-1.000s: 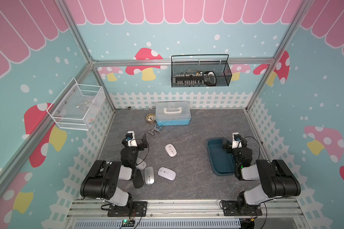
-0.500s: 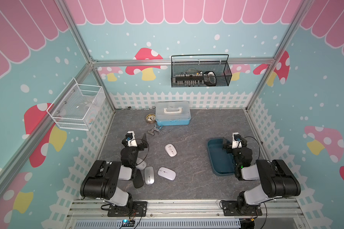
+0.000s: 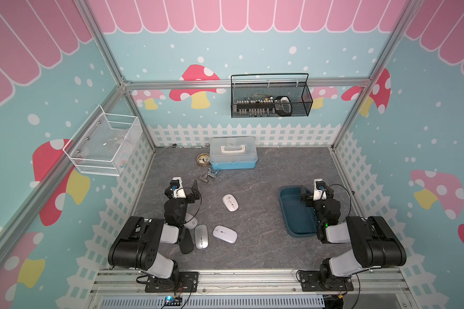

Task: Put the mouse in the storage box
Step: Pick up the mouse from the center of the board.

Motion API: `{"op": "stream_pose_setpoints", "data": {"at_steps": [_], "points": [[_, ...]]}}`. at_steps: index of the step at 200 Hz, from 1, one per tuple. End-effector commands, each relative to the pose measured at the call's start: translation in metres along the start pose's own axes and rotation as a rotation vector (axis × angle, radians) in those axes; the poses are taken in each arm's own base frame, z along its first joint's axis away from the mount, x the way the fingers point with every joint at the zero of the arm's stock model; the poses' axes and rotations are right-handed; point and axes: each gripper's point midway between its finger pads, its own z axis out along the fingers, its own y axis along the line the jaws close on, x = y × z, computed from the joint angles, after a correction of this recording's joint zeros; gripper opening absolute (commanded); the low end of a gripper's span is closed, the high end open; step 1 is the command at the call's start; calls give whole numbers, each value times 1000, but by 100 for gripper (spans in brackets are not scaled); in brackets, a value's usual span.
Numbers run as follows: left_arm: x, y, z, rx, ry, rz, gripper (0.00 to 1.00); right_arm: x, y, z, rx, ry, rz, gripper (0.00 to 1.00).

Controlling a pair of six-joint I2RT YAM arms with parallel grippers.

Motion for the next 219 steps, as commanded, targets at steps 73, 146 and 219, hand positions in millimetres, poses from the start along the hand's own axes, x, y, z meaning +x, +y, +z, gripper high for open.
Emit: {"op": "stream_pose_setpoints", "data": {"at_steps": [73,146,219], "points": [[-26,16,-38,-61,349,-833,98,-174,21,-62,-336,-285,561,99],[34,16,-91,-243,730,-838,99,-92,177,-105,-810,374,347,93],[74,24,-94,-413,976,-759,99,-34,187,-118,-820,543,323,94]]}}
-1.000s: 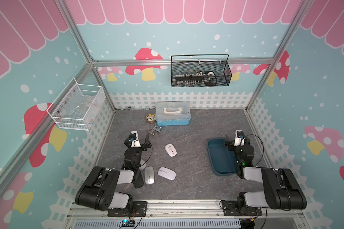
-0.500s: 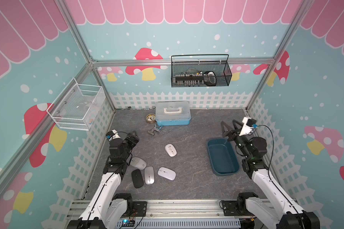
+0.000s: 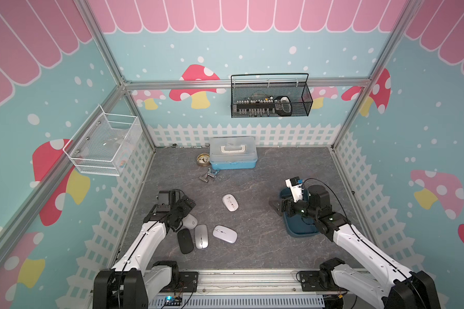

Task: Put the mouse in the storage box
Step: Pick up the mouse from the center of the board.

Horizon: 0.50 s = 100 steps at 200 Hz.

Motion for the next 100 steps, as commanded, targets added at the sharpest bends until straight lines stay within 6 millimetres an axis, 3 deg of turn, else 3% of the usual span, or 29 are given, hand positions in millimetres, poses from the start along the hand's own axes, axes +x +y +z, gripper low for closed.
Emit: {"op": "stream_pose_setpoints", "data": {"at_steps": [1,29,49,70,100], "points": [[-11,9,-11,-114,-27,-10,99,14,-2,2,3,42,-2,94],[-30,38,-28,-262,-124,-172,99,14,-6,6,20,40,4,94],[-26,56,-29,-239,-110,-298,99,15,-5,8,10,49,9,94],[-25,41,-28,-115,-93,-257,99,17,-6,8,8,53,14,94],[-31,40,-36,-143,-114,-214,94,20,-6,9,4,57,20,96]]}}
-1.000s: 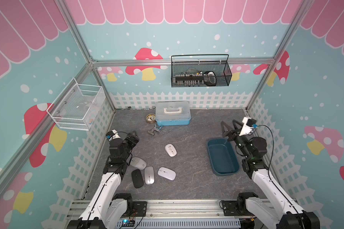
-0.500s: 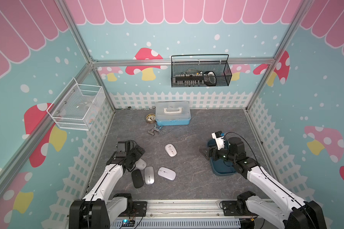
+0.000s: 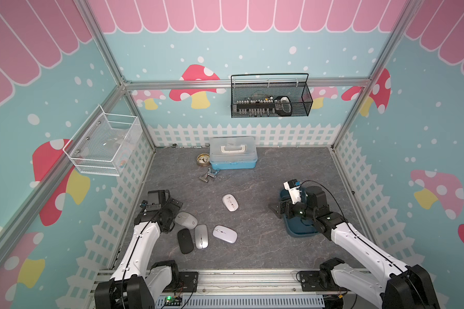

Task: Put the mouse in the storage box
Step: Pick up the mouse from the center of the board.

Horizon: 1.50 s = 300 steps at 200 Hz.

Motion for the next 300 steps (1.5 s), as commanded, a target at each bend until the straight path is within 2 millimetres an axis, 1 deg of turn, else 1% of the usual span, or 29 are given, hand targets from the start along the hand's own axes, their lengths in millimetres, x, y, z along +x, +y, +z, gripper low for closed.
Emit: {"op": "stream_pose_setpoints", "data": {"at_steps": [1,15,28,50,73,91,111,140,163,203,221,268,284,300], "points": [[-1,-3,-6,-5,1,29,94,7,1,3,-14,12,-2,96],[4,0,-2,-40,22,30,96,8,2,5,-19,23,1,96],[16,1,5,-61,69,16,99,8,3,6,-26,32,4,96],[40,2,14,-112,115,18,99,8,3,6,-28,37,6,96],[51,2,22,-154,138,20,99,11,2,7,-25,42,9,97],[52,-1,27,-179,143,39,99,12,2,8,-26,47,12,97],[53,1,32,-208,151,46,99,12,1,8,-21,47,13,97],[48,3,38,-245,123,59,98,13,0,8,-14,43,13,97],[48,2,45,-274,130,80,96,13,-1,8,-11,46,18,97],[55,-3,55,-308,138,119,91,13,-1,8,-8,45,17,97],[57,-3,59,-322,147,128,90,13,-1,7,-7,42,14,97],[61,5,65,-356,142,151,84,12,2,5,-20,28,4,97],[62,7,66,-360,148,159,78,12,1,4,-18,19,3,97],[63,5,67,-351,156,169,73,12,1,3,-12,16,2,97]]}}
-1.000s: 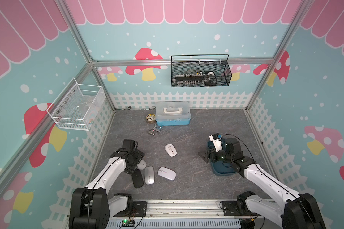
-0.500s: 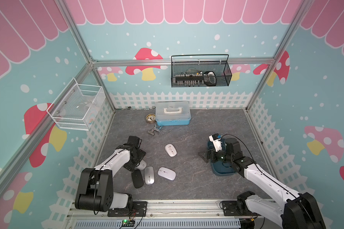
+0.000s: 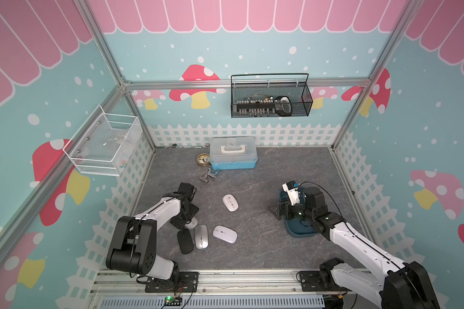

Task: Put the mouse in the storage box
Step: Pick up the mouse from the center of the board.

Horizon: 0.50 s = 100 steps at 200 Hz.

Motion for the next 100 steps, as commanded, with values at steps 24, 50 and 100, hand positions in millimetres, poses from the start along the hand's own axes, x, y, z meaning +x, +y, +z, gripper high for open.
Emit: {"op": "stream_pose_setpoints", "data": {"at_steps": [24,50,100], "points": [[-4,-12,-2,40,-12,29,67,1,3,-2,-10,-17,-7,97],[-11,-34,-26,162,-48,77,59,3,5,-2,-19,-10,-2,97],[17,-140,-163,799,-248,589,47,-7,16,-4,-66,-10,17,97]]}}
